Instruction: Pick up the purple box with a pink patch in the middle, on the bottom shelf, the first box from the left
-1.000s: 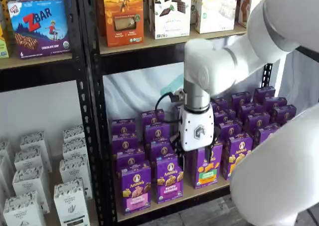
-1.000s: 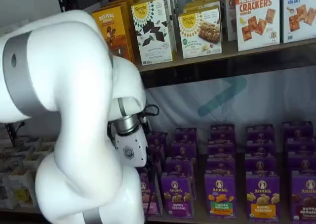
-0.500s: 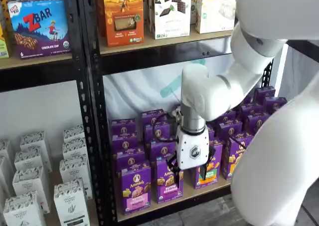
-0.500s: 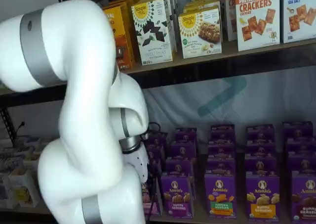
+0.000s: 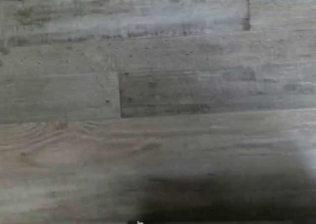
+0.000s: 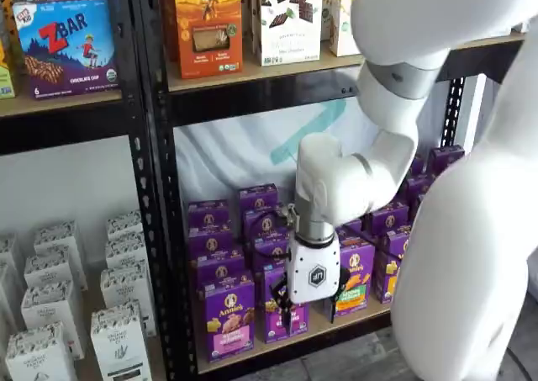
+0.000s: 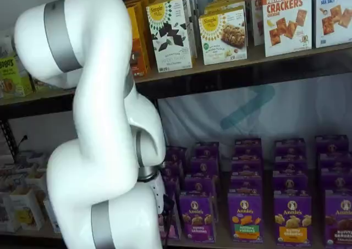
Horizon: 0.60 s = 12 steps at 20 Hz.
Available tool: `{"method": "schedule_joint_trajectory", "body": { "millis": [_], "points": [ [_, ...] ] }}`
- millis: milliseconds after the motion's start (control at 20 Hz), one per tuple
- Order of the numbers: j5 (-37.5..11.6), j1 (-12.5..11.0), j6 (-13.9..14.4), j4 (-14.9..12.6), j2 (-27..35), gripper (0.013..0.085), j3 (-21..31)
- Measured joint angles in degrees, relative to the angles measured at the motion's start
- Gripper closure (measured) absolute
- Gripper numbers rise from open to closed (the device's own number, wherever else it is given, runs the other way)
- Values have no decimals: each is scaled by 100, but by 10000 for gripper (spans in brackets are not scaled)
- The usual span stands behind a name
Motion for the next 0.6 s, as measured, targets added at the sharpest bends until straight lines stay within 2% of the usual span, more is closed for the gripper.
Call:
{"method": "schedule_joint_trajectory", "body": {
  "millis": [200,250,400,500,600],
  "points": [
    [-378,33,-262,289,499,130,-262],
    [-465,44,-405,443,661,130,-373],
    [-528,56,-662,720,1029,130,-684],
    [-493,45,-674,728,1278,130,-921],
    [-512,30,-562,589,1536,130,-1163]
  ]
}}
